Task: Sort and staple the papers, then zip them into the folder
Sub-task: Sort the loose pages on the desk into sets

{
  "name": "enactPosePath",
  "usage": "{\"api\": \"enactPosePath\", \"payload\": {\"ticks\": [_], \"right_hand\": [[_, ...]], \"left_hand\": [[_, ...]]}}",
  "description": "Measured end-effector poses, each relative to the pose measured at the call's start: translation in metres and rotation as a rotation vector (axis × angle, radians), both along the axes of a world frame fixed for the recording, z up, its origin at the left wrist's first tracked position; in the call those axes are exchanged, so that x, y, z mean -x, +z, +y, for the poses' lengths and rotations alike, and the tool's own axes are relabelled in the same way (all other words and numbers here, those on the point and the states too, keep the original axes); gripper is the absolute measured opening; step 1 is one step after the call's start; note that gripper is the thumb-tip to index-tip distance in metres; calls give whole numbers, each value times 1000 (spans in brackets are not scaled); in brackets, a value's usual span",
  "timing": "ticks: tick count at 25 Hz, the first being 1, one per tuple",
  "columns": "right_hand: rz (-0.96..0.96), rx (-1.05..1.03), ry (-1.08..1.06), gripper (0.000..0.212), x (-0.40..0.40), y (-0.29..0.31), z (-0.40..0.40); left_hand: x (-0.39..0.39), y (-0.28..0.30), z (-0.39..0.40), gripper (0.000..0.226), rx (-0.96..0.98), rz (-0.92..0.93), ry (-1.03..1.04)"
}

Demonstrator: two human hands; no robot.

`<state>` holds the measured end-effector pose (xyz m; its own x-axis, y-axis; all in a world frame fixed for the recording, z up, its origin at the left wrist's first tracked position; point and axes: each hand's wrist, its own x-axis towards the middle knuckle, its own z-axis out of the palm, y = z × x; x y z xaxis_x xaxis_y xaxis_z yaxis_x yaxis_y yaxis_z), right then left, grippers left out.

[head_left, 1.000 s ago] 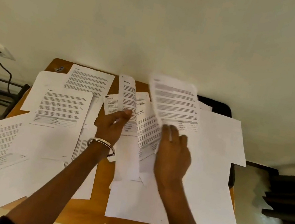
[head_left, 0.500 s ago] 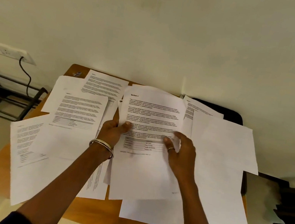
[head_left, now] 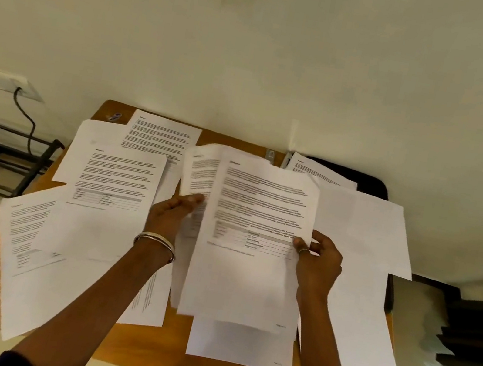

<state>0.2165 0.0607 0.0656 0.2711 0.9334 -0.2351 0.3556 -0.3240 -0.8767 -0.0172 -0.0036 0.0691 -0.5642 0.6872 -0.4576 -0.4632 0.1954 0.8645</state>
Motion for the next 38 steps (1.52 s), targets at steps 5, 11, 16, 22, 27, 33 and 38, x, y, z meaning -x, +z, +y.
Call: {"api": "enactPosePath", "payload": {"ticks": [5, 11, 16, 22, 27, 33, 38], "right_hand": [[-158, 69, -234, 24, -41, -48, 15], [-330, 130, 5, 17, -65, -92, 27], [-525, 154, -105, 41, -106, -96, 31], [-485, 437, -379, 71, -173, -92, 1], [-506, 458, -316, 70, -172, -96, -12], [-644, 102, 64, 41, -108, -82, -9], [-588, -227, 570, 31, -38, -87, -41]], "left_hand": [[10, -2, 11, 35, -180, -134, 196], [-5, 9, 55, 68, -459, -569, -11], [-56, -20, 82, 34, -149, -340, 12], [-92, -88, 60, 49, 346, -7, -148], [-95, -92, 47, 52, 316, 183, -437], [-72, -62, 27, 43, 357, 525, -626], [-48, -54, -5, 33, 419, 805, -726]]}}
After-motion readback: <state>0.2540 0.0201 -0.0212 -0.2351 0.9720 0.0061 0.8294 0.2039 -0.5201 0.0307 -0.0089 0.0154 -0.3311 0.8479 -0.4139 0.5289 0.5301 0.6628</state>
